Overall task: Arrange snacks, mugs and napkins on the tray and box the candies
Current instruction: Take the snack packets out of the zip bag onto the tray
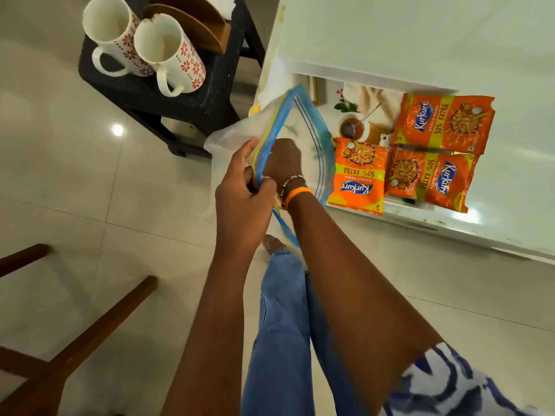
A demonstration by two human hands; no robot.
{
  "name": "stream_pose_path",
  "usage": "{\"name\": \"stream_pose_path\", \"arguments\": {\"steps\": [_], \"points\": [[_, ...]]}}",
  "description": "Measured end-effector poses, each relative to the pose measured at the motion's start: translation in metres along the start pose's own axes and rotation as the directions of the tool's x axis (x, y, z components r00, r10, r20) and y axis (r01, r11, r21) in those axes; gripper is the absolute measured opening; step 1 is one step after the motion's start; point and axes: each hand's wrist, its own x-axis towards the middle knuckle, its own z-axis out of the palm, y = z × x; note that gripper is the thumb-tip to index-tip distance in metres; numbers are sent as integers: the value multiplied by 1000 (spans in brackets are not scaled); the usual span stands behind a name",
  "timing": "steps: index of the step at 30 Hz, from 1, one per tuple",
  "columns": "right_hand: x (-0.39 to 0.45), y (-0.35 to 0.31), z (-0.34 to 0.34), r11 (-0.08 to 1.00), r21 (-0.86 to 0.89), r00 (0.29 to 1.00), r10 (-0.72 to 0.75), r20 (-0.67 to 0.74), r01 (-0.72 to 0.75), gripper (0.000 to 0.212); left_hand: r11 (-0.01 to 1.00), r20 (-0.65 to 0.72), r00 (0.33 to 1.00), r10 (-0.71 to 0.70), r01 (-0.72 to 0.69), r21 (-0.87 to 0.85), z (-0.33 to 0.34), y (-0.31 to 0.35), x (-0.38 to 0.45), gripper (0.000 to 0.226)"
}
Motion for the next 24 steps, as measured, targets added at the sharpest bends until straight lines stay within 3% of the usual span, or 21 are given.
{"name": "stream_pose_path", "arguments": {"steps": [2, 5, 9, 12, 17, 24], "points": [[-6, 8, -24, 990, 124, 966, -27, -256, 61, 6, 999, -8, 1000, -4, 4, 35, 9, 3, 3, 50], [-17, 20, -74, 958, 247, 916, -35, -399, 144, 8, 998, -6, 1000, -3, 3, 70, 22, 8, 10, 49], [-23, 39, -144, 870, 437, 897, -13, -442, 228, 40, 986, -58, 998, 26, -16, 166, 41, 15, 19, 53], [-14, 56, -182, 736, 638, 899, 94, -429, 227, 39, 986, -62, 998, 29, -18, 168, 56, 18, 28, 54], [24, 76, -212, 773, 616, 859, 205, -468, 151, 39, 978, 18, 999, -39, 35, 208, 75, 25, 41, 67], [104, 77, -204, 861, 509, 889, 246, -386, -17, 39, 946, 95, 980, -178, 144, 290, 75, 34, 66, 75]]}}
